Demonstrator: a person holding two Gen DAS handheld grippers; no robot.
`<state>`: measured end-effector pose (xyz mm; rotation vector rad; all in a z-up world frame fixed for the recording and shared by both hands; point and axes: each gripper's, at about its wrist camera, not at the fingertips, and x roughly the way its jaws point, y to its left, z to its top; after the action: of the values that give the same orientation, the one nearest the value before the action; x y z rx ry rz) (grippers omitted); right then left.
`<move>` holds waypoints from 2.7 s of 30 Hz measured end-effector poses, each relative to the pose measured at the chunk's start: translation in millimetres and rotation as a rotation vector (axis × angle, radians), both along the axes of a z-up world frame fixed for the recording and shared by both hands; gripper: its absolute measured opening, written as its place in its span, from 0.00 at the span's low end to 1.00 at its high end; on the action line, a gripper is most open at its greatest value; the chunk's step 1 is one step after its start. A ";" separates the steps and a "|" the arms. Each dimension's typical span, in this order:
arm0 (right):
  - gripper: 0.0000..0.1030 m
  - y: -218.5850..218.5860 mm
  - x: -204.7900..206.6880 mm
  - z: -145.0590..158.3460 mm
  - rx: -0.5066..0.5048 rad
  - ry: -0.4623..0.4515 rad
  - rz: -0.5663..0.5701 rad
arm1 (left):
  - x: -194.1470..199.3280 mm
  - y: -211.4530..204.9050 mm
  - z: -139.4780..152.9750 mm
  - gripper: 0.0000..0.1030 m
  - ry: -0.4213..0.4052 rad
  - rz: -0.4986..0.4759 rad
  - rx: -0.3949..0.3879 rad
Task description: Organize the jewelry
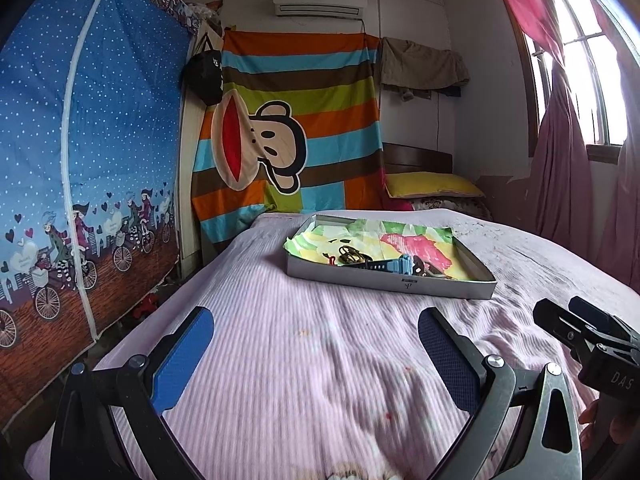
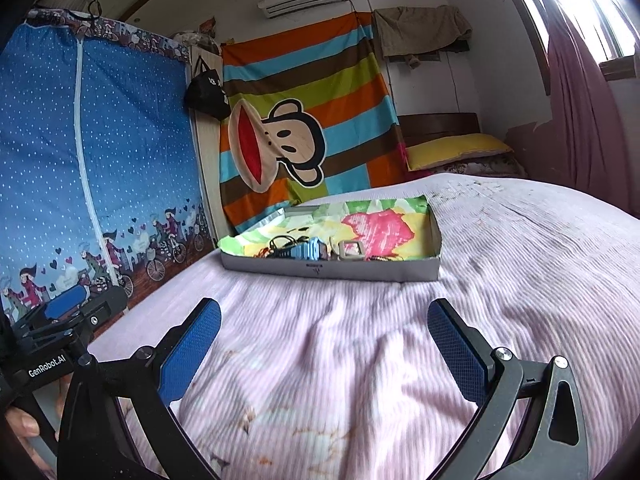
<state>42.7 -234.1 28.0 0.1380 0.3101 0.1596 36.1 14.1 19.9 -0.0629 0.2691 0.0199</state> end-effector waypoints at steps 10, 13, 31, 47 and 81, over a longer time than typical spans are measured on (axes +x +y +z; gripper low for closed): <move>0.98 9.3 -7.8 -13.9 -0.041 -0.021 -0.025 | -10.9 8.5 -19.7 1.00 0.029 0.026 -0.027; 0.98 10.2 -9.3 -14.0 -0.061 -0.033 -0.043 | -13.1 7.7 -26.0 1.00 0.026 0.040 0.005; 0.98 11.5 -7.8 -17.3 -0.088 0.000 -0.057 | -11.7 10.0 -35.9 1.00 0.027 0.051 -0.003; 0.98 10.0 -7.5 -17.0 -0.073 0.009 -0.054 | -12.0 10.7 -36.7 1.00 0.025 0.054 -0.002; 0.98 9.0 -7.5 -16.6 -0.069 0.013 -0.054 | -14.7 11.4 -38.9 1.00 0.026 0.056 0.012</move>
<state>35.3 -225.0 11.3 0.0788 0.3238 0.0948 21.4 25.5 -19.0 -0.0585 0.2929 0.0778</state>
